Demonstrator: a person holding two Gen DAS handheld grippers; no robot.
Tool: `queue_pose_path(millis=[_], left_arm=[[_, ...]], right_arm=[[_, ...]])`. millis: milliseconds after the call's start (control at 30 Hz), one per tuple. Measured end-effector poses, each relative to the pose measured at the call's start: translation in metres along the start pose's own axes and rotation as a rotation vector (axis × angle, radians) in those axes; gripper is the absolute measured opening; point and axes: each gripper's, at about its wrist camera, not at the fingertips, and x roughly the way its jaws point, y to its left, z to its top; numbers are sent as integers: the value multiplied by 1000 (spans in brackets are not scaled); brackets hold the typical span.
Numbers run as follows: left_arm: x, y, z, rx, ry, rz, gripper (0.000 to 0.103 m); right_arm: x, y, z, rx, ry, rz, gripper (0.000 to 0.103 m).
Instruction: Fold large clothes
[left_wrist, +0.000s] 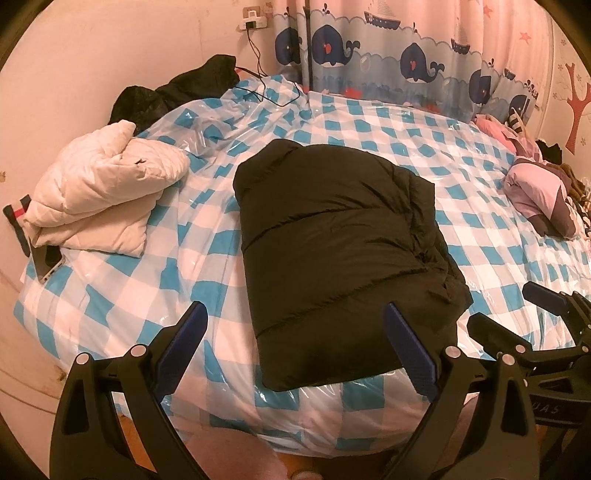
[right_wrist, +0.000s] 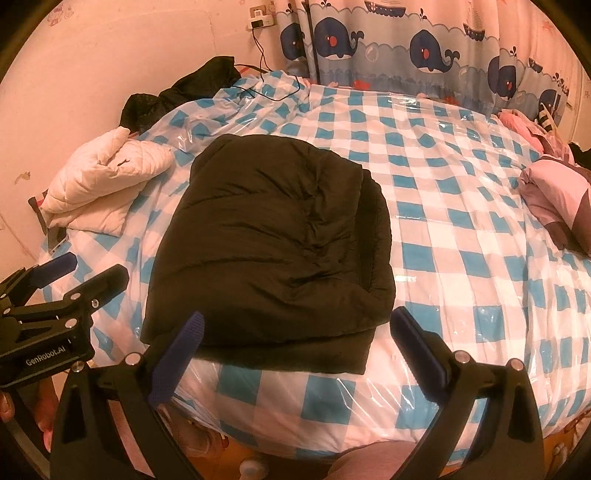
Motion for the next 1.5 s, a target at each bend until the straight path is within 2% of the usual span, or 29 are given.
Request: queue_pose_path(millis=[300, 467, 633, 1500], left_arm=[[-2, -2, 1, -12, -19, 7, 94], [-8, -1, 2, -21, -69, 56, 95], [-5, 0, 3, -21, -54, 79, 95], [-7, -4, 3, -8, -35, 45, 95]], right_arm=[[1, 0, 0, 3, 2, 2, 97], [0, -1, 0, 5, 4, 8, 97], [1, 2, 0, 9, 6, 13, 97], [8, 19, -2, 16, 15, 29, 97]])
